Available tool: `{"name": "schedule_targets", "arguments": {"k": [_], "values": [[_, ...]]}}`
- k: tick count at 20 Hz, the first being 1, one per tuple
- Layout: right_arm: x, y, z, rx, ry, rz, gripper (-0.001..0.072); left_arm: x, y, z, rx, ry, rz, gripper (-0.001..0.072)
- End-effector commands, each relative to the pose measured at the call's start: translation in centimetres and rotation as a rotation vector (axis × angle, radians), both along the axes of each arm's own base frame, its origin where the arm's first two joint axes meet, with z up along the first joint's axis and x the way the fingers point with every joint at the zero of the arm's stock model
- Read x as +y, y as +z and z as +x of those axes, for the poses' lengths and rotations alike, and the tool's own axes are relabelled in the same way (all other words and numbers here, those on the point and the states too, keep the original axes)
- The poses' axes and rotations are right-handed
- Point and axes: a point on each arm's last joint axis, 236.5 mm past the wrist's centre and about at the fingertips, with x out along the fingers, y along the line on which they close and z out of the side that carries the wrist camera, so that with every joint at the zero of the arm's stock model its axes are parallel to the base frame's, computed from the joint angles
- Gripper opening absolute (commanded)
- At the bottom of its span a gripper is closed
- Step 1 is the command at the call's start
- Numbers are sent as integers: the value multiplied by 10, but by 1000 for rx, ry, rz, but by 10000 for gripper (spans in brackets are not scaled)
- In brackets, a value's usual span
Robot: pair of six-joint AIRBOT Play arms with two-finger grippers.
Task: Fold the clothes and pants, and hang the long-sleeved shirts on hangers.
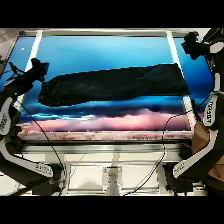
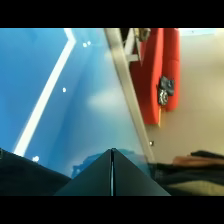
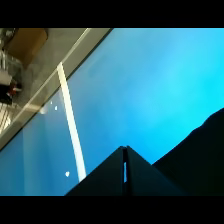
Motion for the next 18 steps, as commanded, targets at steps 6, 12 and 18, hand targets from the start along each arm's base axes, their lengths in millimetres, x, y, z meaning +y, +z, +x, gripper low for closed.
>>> {"name": "schedule_targets", "arguments": {"k": [6, 12, 18], "values": [[133, 25, -122, 126, 759, 149, 15, 66, -19, -106, 249, -189, 346, 23], [131, 22, -116, 166, 693, 184, 582, 98, -58, -154, 413, -268, 469, 357], [149, 21, -120, 179, 733, 182, 630, 101, -95, -170, 532, -370, 533, 363]]}}
